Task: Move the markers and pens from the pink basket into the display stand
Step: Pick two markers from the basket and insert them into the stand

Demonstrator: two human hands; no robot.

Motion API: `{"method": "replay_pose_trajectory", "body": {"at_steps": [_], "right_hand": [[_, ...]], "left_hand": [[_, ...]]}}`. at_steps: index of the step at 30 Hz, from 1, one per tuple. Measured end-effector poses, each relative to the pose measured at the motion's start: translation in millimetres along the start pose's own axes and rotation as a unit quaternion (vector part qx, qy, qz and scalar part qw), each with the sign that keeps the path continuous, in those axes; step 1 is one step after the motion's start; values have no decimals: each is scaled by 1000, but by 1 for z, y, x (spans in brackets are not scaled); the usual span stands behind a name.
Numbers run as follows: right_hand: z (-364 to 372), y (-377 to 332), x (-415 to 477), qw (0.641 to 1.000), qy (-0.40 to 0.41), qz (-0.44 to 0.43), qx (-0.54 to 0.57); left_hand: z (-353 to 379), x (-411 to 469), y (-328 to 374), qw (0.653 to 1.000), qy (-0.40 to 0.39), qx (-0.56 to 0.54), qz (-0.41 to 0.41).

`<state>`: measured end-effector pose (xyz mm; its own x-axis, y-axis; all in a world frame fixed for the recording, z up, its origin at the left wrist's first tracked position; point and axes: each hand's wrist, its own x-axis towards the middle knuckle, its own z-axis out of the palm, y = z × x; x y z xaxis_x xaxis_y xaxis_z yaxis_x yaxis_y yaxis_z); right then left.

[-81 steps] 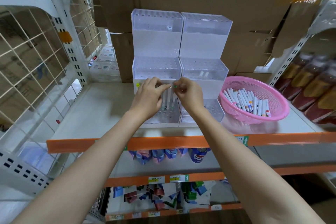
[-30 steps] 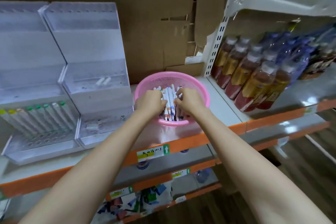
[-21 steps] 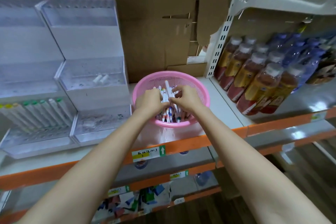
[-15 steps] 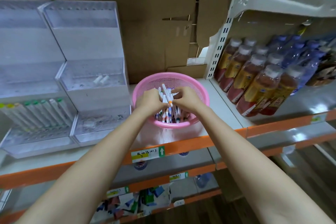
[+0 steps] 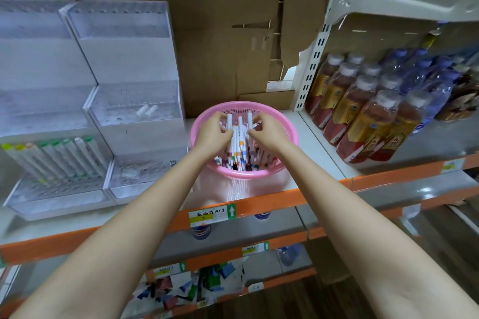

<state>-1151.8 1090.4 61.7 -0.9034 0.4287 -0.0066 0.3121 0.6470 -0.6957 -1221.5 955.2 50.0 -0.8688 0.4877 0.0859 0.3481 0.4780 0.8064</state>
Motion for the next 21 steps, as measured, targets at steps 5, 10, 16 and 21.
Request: {"method": "replay_pose_trajectory", "body": {"at_steps": [5,10,16,21], "right_hand": [[0,-2,-4,996,42,-68,38],[0,-16,-12,981,83,-158,74],[9,-37,-25,966,123,-193,119],[22,-58,-35,959,130,-219,124]], "left_hand": [[-8,-6,-2,990,55,-86,100],[-19,-15,3,977,81,-115,162],[-40,-33,11,969,130,-116,177],[-63,-52,3,965,164,-124,166]]}}
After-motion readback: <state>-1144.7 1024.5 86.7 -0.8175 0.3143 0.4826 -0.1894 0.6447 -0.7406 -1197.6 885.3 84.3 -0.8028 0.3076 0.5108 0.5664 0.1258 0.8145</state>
